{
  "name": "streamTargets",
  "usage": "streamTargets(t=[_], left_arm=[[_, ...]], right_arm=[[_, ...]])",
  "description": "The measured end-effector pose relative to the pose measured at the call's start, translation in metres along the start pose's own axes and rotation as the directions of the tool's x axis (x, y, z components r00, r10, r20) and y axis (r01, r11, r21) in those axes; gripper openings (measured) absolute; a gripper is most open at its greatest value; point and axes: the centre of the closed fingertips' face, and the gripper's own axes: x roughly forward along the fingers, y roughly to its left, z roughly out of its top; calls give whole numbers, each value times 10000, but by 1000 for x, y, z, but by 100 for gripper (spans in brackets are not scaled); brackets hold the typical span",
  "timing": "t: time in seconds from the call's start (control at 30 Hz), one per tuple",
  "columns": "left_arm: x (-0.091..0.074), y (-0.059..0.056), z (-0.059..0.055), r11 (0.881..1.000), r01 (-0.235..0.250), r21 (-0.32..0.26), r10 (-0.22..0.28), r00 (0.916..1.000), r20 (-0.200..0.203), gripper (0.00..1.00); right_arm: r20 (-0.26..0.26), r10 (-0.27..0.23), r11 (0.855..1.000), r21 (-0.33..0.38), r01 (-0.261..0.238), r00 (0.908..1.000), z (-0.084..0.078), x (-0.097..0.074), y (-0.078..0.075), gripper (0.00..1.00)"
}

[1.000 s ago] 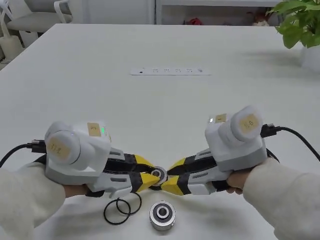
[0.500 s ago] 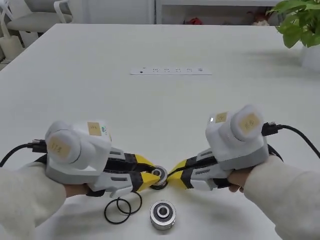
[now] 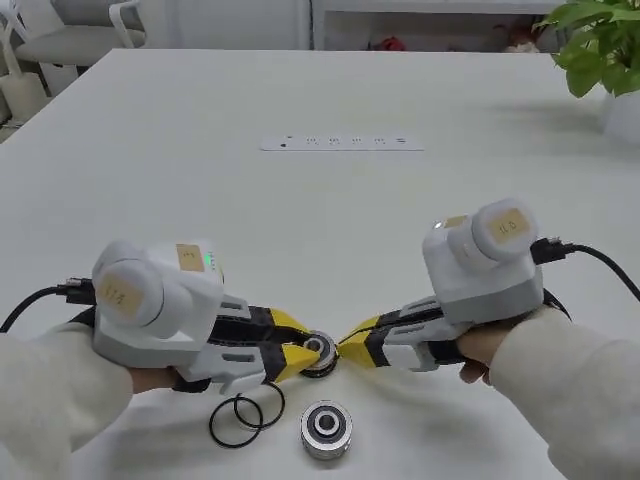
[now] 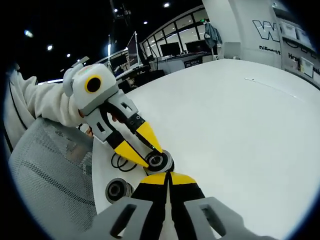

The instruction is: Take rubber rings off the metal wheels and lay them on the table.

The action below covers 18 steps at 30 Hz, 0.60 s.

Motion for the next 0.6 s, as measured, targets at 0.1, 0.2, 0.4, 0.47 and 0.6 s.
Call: streamTargets(t=[0.1,0.2,0.4,0.47,0.6], left_arm=[[0,0,0,10000,-5,18,5,10000,-11,13],[0,0,0,10000,2,26,-2,10000,-28,13],[0,0,0,10000,-10,40,10,10000,-41,13],[-1,0,0,10000,-19,43,19,10000,-43,13],[-1,0,0,10000,-26,38,26,10000,-37,13]], right_arm=[[557,187,9934,1116,-248,9983,8,-2,1,0],[490,194,9932,1134,-249,9986,6,-1,3,0],[556,230,9905,1338,-303,9982,8,-1,5,0],[565,234,9902,1364,-310,9981,8,-1,6,0],[591,283,9894,1404,-364,9979,9,0,7,0]])
